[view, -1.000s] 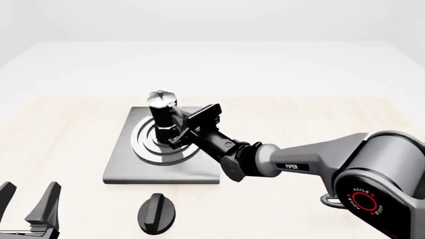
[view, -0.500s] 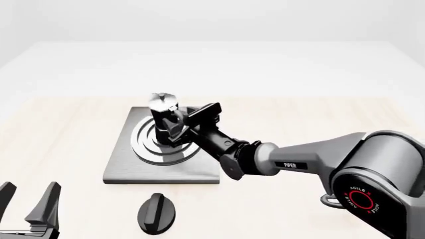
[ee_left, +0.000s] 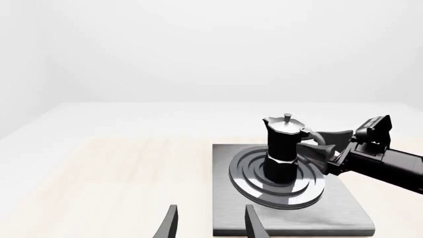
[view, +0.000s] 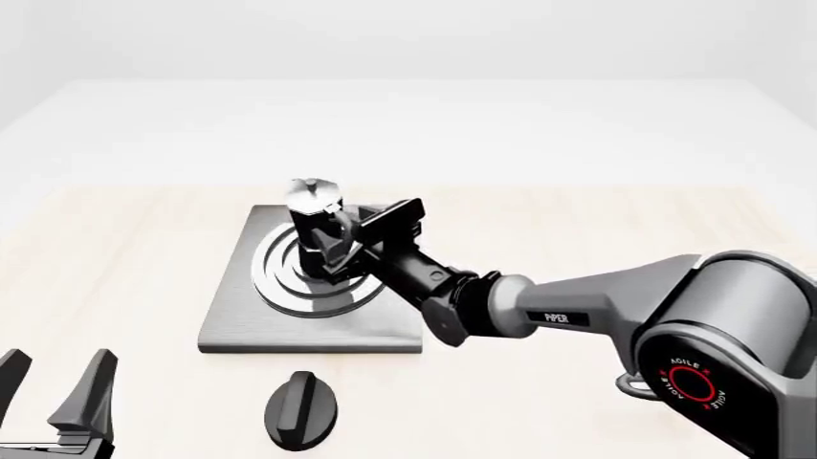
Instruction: Put the moka pot on the stove.
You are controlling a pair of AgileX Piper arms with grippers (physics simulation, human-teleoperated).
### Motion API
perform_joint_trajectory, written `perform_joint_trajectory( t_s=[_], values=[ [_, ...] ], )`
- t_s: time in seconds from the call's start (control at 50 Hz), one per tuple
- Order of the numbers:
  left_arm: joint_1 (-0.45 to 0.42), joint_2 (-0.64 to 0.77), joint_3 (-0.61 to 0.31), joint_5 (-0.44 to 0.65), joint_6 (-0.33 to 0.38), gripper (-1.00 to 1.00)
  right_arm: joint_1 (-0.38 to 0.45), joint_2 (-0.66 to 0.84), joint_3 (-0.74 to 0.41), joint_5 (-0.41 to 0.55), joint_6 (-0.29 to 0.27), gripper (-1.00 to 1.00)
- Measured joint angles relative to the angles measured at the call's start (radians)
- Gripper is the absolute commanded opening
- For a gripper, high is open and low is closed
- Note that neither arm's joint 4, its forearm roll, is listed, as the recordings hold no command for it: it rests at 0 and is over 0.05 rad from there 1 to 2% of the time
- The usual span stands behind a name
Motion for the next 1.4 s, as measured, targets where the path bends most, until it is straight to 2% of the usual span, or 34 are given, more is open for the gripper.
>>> perform_joint_trajectory(
  t_s=[0.82, 1.14, 1.4],
  values=[
    [0.0, 0.0, 0.0, 0.0, 0.0, 1.0, -0.019, 0.001, -0.02, 0.007, -0.03, 1.0],
    [0.0, 0.0, 0.0, 0.0, 0.0, 1.0, 0.015, -0.134, 0.258, -0.14, -0.046, 1.0],
    [0.0, 0.0, 0.0, 0.0, 0.0, 1.0, 0.009, -0.191, 0.34, -0.175, -0.049, 1.0]
  ],
)
